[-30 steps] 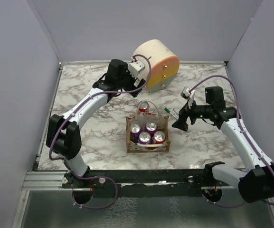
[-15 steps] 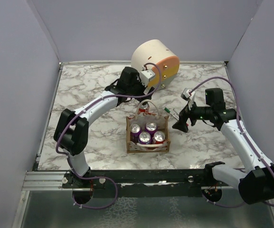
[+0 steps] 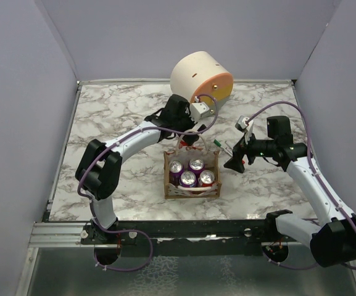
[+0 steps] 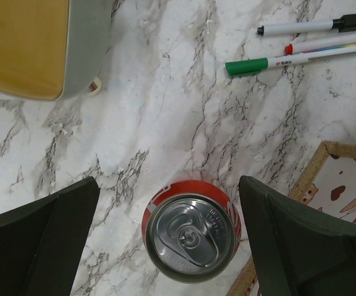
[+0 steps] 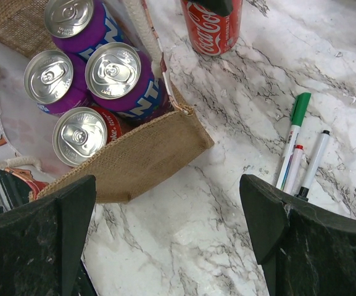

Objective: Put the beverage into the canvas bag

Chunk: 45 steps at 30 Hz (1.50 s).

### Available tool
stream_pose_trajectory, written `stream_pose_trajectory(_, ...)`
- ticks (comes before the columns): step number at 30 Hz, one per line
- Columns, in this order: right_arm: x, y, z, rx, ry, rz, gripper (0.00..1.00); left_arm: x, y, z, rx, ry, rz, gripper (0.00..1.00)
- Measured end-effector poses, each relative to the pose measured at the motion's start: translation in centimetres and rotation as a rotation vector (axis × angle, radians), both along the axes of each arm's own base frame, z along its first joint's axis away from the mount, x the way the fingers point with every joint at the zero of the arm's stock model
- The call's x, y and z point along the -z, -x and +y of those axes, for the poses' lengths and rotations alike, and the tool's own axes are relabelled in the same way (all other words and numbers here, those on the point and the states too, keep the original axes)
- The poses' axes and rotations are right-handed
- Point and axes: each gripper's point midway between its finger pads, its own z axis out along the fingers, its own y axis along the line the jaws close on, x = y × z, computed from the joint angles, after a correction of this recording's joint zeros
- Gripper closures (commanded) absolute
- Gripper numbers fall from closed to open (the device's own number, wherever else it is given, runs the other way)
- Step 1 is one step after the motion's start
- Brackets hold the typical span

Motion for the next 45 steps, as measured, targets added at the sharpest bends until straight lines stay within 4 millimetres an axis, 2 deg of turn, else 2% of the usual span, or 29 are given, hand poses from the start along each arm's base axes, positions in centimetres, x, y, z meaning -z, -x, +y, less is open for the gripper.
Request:
stream_pose_trajectory(11,0.0,0.0,0.0,0.000,0.000,-0.001,0.00,2.1,0.8,1.3,0.000,-0.091,0.022,0.04)
stream_pose_trajectory(18,0.0,0.0,0.0,0.000,0.000,0.002,0.00,2.8,1.0,1.8,-0.001,-0.122,0.038,0.15)
stream_pose_trajectory(25,0.0,0.0,0.0,0.000,0.000,0.001,0.00,3.5,1.2,2.0,0.008,-0.139,0.055,0.40)
stream_pose_trajectory(32,0.0,0.0,0.0,0.000,0.000,0.000,0.00,3.3,1.2,2.2,0.037,-0.167,0.035,0.68)
stream_pose_trajectory(36,0.0,0.0,0.0,0.000,0.000,0.001,0.00,3.2,0.9,2.8,0.049,-0.204,0.017,0.79)
stream_pose_trajectory(43,0.1,0.0,0.0,-0.002,0.000,0.002,0.01,1.0,-1.0,4.5,0.022,-0.224,-0.036,0.99)
stream_pose_trajectory(45,0.2,0.0,0.1,-0.006,-0.002,0.008,0.02,-0.4,-1.7,5.3,0.004,-0.217,-0.060,1.00)
